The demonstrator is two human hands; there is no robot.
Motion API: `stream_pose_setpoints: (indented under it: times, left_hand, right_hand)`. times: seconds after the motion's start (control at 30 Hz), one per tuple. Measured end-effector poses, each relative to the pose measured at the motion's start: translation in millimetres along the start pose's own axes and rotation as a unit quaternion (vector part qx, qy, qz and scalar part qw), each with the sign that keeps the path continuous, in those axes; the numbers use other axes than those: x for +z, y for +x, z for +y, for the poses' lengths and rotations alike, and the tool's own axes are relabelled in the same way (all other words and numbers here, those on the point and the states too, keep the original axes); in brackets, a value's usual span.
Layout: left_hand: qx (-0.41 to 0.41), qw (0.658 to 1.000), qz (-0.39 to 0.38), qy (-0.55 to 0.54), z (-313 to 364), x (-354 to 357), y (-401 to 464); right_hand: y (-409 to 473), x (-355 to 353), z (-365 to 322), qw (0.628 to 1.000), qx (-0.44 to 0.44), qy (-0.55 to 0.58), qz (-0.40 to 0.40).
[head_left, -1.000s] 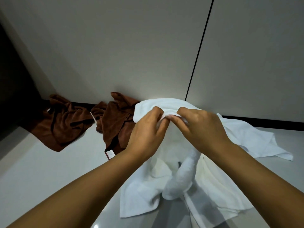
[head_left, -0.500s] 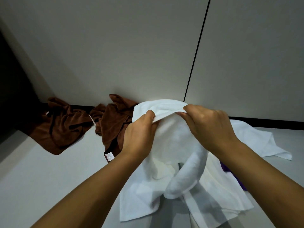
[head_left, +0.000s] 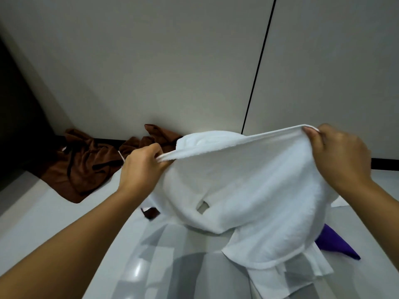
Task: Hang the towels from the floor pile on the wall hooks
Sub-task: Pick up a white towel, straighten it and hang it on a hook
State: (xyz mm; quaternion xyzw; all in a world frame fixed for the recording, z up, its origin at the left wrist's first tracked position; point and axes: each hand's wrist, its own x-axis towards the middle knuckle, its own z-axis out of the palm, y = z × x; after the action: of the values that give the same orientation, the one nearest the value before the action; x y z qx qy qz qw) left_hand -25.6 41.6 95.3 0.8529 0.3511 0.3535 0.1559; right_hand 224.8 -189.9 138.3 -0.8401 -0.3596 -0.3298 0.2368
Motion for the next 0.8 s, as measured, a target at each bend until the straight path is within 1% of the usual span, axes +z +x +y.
stream_pose_setpoints:
  times: [0.17,0.27,0.33,0.4,0.47,0.57,0.67,0.8]
  left_hand:
    - [-0.005,1.0,0.03,0.0,-9.9,-7.8,4.9]
    - [0.01,0.998,0.041,0.036,-24.4,-13.4,4.3]
    - [-0.015,0.996,0.056,0.062,-35.4,-19.2,4.0]
    - [-0.04,0.995,0.062,0.066,-46.9,-25.7,3.1]
    - [-0.033,0.997,0.042,0.056,-55.7,-31.3,1.6]
    - [-0.017,1.0,-0.019,0.014,-59.4,-36.5,1.8]
    - [-0.041,0.996,-0.071,-0.028,-59.6,-37.5,6.4]
    - [-0.07,0.989,-0.122,-0.042,-58.9,-40.3,9.4]
  right_hand:
    - [1.9,-8.4,23.3,0.992,0.122,0.036,0.007]
    - [2.7,-6.9,40.5,0.986,0.16,0.049,0.017]
    - [2.8,-5.0,48.8,0.979,0.193,0.057,0.036]
    - [2.0,-4.1,55.3,0.972,0.222,0.056,0.051]
    - [-1.2,-2.9,59.9,0.97,0.235,0.046,0.046]
    - [-5.9,-4.1,59.7,0.968,0.243,0.045,0.041]
    - [-7.5,-4.1,59.7,0.962,0.261,0.06,0.049]
    - [-15.6,2.1,73.4,0.957,0.279,0.068,0.045]
